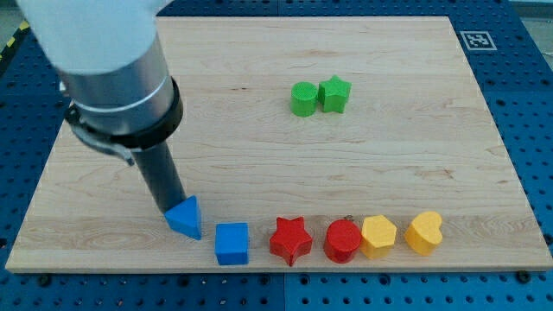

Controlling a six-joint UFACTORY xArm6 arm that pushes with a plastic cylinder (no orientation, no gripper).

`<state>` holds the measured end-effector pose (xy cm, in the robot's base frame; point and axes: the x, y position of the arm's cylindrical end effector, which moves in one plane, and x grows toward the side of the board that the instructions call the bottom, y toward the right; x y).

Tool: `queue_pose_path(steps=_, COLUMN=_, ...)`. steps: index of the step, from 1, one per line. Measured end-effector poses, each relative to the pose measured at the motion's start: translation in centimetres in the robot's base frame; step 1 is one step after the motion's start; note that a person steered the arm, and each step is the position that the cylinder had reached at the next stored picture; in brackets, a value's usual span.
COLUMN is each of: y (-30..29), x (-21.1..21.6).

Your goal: Move the blue triangle horizontally to the blue cube

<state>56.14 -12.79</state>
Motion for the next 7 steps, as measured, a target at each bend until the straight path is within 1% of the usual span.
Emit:
queue_pose_path(steps=2, y=0.0, x=0.4)
queue_pose_path(steps=3, y=0.3, x=-2.3)
queue_pose_path(steps=4, y=1.5, x=-0.5)
queue_pose_path(steps=6, y=1.5, x=1.0)
queue_pose_path(steps=7, y=1.5, x=2.5)
